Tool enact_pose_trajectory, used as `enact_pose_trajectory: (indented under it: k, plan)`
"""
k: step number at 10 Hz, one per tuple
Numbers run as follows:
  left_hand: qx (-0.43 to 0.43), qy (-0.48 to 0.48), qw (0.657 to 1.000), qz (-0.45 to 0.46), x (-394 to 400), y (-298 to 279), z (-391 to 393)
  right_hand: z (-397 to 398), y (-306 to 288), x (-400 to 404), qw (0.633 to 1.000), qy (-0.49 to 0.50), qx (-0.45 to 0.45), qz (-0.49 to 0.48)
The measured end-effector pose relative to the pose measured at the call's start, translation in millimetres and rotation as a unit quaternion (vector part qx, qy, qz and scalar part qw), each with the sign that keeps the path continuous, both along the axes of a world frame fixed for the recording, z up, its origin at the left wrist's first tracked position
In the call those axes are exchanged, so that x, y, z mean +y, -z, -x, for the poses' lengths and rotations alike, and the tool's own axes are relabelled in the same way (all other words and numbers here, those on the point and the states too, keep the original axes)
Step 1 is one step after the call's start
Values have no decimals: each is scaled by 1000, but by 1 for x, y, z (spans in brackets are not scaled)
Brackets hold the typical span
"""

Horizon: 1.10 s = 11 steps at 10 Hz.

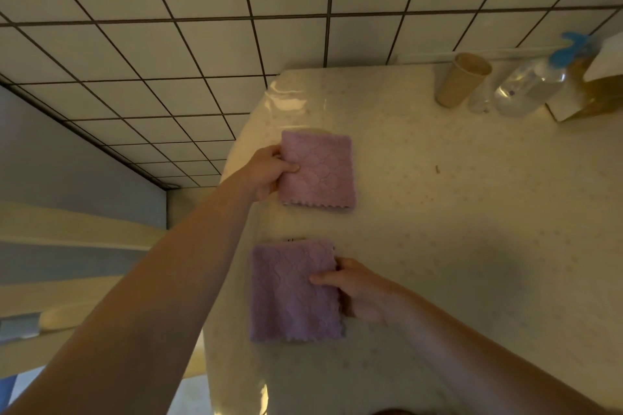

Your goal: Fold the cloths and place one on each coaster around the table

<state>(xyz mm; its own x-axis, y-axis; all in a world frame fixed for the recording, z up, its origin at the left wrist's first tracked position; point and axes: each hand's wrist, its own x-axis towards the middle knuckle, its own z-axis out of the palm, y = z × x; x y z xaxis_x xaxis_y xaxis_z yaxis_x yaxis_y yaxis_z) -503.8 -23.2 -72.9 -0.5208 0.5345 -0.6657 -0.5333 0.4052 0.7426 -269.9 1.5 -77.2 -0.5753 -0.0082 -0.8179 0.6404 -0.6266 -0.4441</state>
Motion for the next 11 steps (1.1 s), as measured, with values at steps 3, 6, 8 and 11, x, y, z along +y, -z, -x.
enact_pose_trajectory:
  k: [3,6,8,11]
  plan:
    - [21,-1,999,29,-6,5,8,0,0,-1,991,-68,-18,-117]
    - [344,115,915,175,-8,8,9,-20,-4,9,868,-241,-8,-434]
    - [494,149,817,257,-19,3,-5,-28,-8,5,751,-320,-61,-575]
    - [486,133,836,216,-62,-17,-40,-63,-14,14,786,-229,-67,-570]
